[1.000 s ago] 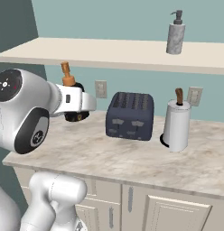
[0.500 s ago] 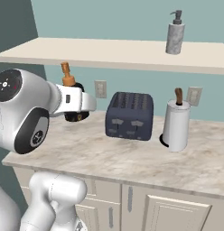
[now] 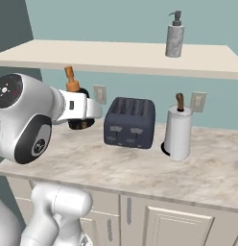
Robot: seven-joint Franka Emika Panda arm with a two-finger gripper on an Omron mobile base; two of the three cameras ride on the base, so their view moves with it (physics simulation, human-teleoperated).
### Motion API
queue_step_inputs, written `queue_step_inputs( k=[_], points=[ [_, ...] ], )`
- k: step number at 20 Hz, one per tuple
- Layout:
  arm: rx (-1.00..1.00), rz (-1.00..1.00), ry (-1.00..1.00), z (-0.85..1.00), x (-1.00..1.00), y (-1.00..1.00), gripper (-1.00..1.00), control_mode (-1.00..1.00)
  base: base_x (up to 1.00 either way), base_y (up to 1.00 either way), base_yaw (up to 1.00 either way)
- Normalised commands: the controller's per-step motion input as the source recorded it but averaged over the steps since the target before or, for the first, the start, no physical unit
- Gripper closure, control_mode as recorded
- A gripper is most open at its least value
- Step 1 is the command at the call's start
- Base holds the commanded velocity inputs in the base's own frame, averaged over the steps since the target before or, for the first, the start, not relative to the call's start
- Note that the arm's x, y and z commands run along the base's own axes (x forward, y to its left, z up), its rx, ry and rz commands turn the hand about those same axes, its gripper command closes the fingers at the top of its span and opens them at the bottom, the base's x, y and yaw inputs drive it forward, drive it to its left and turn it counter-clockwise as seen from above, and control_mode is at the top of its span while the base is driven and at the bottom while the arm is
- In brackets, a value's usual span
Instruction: Locate and retrieve the soap dispenser and soap dispenser from the cabinet. Place them next to the sink.
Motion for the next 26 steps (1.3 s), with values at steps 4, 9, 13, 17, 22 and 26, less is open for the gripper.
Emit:
queue_step_inputs(
  k=[4, 9, 13, 17, 22, 26],
  points=[
    [0.00, 0.00, 0.00, 0.00, 0.00, 0.00, 1.00, 1.00, 0.13, -0.47, 0.02],
    [0.00, 0.00, 0.00, 0.00, 0.00, 0.00, 1.00, 1.00, 0.16, -0.45, 0.01],
    [0.00, 0.00, 0.00, 0.00, 0.00, 0.00, 1.00, 1.00, 0.16, -0.47, 0.01],
    [0.00, 0.00, 0.00, 0.00, 0.00, 0.00, 1.00, 1.00, 0.16, -0.47, 0.02],
    [0.00, 0.00, 0.00, 0.00, 0.00, 0.00, 1.00, 1.00, 0.15, -0.48, 0.01],
    [0.00, 0.00, 0.00, 0.00, 0.00, 0.00, 1.00, 1.00, 0.20, -0.48, 0.03]
  ],
)
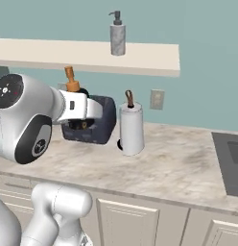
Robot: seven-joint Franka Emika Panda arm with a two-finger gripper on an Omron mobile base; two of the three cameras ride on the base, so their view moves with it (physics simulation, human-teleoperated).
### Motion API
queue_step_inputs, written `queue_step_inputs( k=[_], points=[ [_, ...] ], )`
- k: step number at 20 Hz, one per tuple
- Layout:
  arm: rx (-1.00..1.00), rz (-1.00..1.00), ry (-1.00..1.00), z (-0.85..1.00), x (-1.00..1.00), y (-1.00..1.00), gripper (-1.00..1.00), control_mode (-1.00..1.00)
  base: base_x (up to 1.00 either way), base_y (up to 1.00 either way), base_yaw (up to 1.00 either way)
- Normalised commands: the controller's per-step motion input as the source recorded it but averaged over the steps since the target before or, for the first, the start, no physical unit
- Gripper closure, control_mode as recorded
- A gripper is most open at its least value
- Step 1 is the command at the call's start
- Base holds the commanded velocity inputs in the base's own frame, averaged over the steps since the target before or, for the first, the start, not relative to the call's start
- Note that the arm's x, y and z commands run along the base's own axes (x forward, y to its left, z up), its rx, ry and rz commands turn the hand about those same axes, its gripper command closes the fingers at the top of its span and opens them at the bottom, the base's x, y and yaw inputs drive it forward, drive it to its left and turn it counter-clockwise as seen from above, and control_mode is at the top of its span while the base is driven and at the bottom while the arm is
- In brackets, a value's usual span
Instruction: Locate and retrieve the soap dispenser and soap dispenser from the cabinet. Place them next to the sink.
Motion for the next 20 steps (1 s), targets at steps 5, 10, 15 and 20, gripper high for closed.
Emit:
queue_step_inputs(
  k=[5, 10, 15, 20],
  points=[
    [0.00, 0.00, 0.00, 0.00, 0.00, 0.00, 1.00, 1.00, 0.19, -0.49, 0.03],
    [0.00, 0.00, 0.00, 0.00, 0.00, 0.00, 1.00, 1.00, 0.17, -0.53, 0.02],
    [0.00, 0.00, 0.00, 0.00, 0.00, 0.00, 1.00, 1.00, 0.29, -0.31, -0.04],
    [0.00, 0.00, 0.00, 0.00, 0.00, 0.00, 1.00, 1.00, 0.40, -0.26, -0.05]
  ],
)
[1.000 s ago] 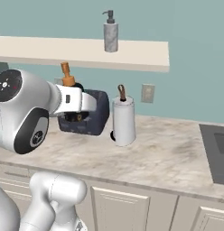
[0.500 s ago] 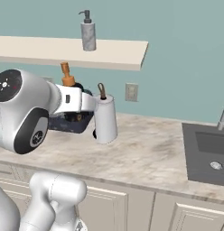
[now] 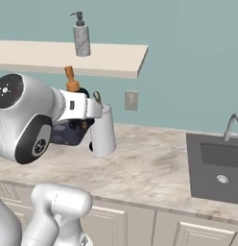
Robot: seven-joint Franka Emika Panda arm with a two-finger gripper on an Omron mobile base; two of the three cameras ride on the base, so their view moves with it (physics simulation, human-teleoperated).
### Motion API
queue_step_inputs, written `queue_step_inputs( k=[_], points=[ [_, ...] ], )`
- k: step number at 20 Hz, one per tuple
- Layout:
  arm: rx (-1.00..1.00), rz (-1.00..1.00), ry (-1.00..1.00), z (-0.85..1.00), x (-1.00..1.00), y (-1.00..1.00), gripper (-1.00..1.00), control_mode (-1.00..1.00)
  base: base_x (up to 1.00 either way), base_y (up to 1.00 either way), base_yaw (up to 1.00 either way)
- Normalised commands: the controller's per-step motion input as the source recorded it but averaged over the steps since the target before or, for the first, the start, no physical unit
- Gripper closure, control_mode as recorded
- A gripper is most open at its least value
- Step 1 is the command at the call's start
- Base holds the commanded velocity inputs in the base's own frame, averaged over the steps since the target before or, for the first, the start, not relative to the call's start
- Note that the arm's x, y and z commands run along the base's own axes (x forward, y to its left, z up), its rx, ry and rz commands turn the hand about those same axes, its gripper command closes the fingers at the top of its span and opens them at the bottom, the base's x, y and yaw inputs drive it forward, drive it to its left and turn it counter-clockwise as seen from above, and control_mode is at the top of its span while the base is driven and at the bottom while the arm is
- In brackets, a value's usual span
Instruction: Locate and retrieve the soap dispenser and soap dispenser from the cabinet. Place them next to the sink.
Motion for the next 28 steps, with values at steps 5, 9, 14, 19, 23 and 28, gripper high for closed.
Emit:
queue_step_inputs(
  k=[5, 9, 14, 19, 23, 28],
  points=[
    [0.00, 0.00, 0.00, 0.00, 0.00, 0.00, 1.00, 1.00, 0.40, -0.42, -0.02],
    [0.00, 0.00, 0.00, 0.00, 0.00, 0.00, 1.00, 1.00, 0.26, -0.35, 0.00],
    [0.00, 0.00, 0.00, 0.00, 0.00, 0.00, 1.00, 1.00, 0.23, -0.18, 0.00],
    [0.00, 0.00, 0.00, -0.01, 0.00, 0.00, 1.00, -1.00, 0.03, 0.00, 0.00],
    [0.00, 0.02, 0.00, -0.17, 0.01, -0.30, 1.00, -1.00, 0.00, 0.00, 0.00],
    [0.03, 0.03, 0.00, -0.29, 0.00, -0.60, 1.00, -1.00, 0.00, 0.00, 0.00]
  ],
)
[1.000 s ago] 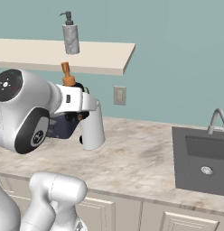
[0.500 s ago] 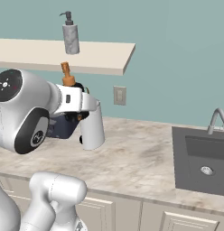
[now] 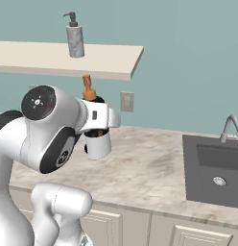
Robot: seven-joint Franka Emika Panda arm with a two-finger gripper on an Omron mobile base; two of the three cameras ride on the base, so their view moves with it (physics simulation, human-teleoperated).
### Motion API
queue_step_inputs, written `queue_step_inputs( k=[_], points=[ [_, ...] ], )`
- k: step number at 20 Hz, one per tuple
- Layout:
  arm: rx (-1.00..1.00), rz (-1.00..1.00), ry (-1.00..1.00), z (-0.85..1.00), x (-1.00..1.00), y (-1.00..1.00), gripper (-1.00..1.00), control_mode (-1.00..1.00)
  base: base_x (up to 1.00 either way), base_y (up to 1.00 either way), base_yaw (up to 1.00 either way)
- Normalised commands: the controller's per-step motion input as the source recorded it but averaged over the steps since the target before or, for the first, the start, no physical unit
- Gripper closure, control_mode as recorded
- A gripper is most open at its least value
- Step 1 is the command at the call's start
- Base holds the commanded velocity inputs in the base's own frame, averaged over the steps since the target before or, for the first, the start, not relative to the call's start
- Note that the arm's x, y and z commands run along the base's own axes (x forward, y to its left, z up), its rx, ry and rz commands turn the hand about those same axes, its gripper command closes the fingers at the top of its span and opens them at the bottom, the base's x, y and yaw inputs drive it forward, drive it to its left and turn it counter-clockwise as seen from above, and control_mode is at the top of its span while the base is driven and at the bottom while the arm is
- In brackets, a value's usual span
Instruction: Locate and retrieve the soap dispenser and soap dispenser from the cabinet. Place them next to the sink.
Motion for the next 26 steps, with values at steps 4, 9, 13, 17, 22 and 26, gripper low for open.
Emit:
queue_step_inputs(
  k=[4, 9, 13, 17, 22, 26],
  points=[
    [0.05, 0.03, 0.00, -0.32, 0.01, -0.74, 1.00, -1.00, 0.00, 0.00, 0.00],
    [0.00, 0.05, -0.01, -0.45, 0.25, -0.56, 1.00, -1.00, 0.00, 0.00, 0.00],
    [0.00, 0.15, -0.12, -0.44, 0.63, -0.52, 1.00, -1.00, 0.00, 0.00, 0.00],
    [0.00, 0.19, -0.08, -0.59, 0.67, -0.46, 1.00, -1.00, 0.00, 0.00, 0.00],
    [-0.04, 0.18, 0.03, -0.62, 0.80, -0.38, 1.00, -1.00, 0.00, 0.00, 0.00],
    [-0.03, 0.16, 0.05, -0.43, 0.68, -0.30, 1.00, -1.00, 0.00, 0.00, 0.00]
  ],
)
